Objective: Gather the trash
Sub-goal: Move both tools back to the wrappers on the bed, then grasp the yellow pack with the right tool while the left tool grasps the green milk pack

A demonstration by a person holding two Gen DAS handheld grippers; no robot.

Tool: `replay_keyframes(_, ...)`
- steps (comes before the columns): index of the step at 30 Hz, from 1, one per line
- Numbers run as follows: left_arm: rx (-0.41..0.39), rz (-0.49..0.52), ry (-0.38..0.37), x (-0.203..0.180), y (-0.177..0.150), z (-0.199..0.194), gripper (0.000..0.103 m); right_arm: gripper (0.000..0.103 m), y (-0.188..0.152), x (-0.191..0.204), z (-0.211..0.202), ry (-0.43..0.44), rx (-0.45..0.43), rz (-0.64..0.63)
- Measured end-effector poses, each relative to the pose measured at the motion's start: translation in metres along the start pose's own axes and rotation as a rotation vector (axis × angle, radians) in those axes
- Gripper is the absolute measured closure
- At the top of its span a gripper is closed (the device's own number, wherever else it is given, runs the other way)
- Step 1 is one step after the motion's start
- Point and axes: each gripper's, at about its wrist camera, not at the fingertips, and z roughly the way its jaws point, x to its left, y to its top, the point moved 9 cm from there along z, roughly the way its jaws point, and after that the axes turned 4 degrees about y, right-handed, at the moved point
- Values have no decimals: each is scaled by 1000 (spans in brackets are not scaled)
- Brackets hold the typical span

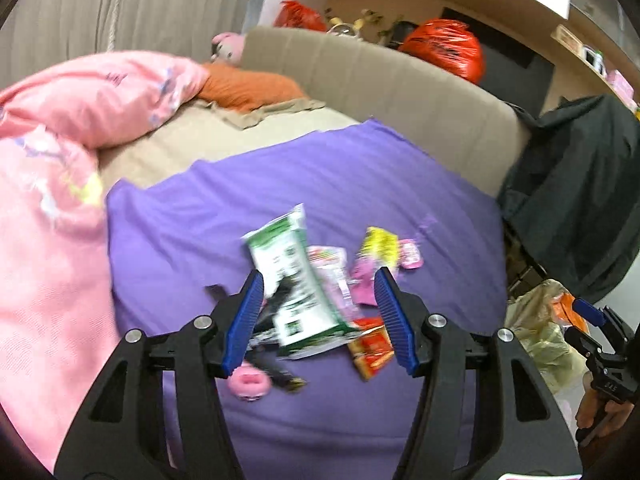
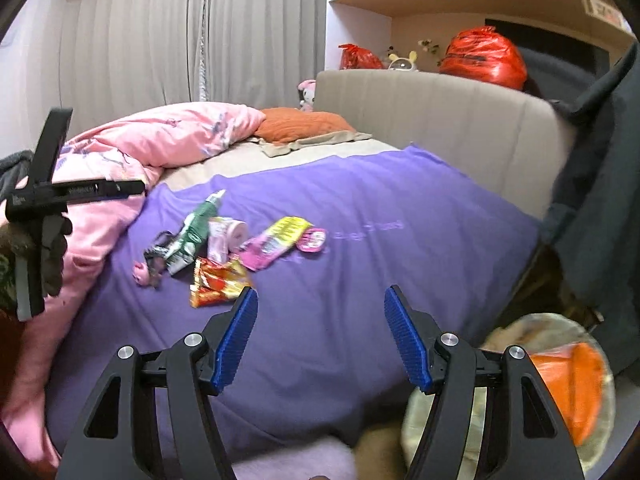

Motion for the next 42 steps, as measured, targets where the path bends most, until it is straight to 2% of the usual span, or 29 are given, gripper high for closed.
replay_keyframes(5, 21, -80, -17, 25, -5, 18, 48, 41, -1, 28, 32, 34, 6, 34)
replay_keyframes(11, 59, -103, -9, 36, -12, 35, 47, 41, -11, 65, 71, 104, 54, 33)
replay_keyframes(14, 59, -104, -1, 40, -12, 36, 42, 41, -16, 77, 85, 153, 63, 35)
replay_keyframes(18, 55, -106, -1, 42, -11, 34, 42, 41, -22, 87, 107, 171, 88, -1)
replay_keyframes(21, 46, -107, -42, 37, -10, 33, 42, 41, -26, 84, 128, 182, 111, 3)
replay_keyframes(25, 13, -60, -88, 22, -8, 36, 42, 41, -22, 68, 148, 173, 111, 22)
replay_keyframes(30, -14, -53, -68, 19, -2, 52, 42, 41, -7, 40, 185, 170, 141, 144)
replay_keyframes(37, 2, -140, -22, 48, -1, 70, 42, 42, 19, 27, 252, 166, 194, 299)
replay_keyframes(38, 3, -151, -19, 52, -2, 71, 42, 44, 20, 28, 263, 164, 223, 318)
replay_keyframes(39, 5, -160, -20, 56, -2, 71, 42, 53, 20, 29, 275, 155, 254, 325)
replay_keyframes(41, 4, -170, -24, 62, -2, 72, 42, 62, 21, 34, 286, 138, 284, 282)
replay_keyframes(42, 3, -176, -27, 64, -1, 71, 42, 73, 23, 35, 285, 139, 275, 264)
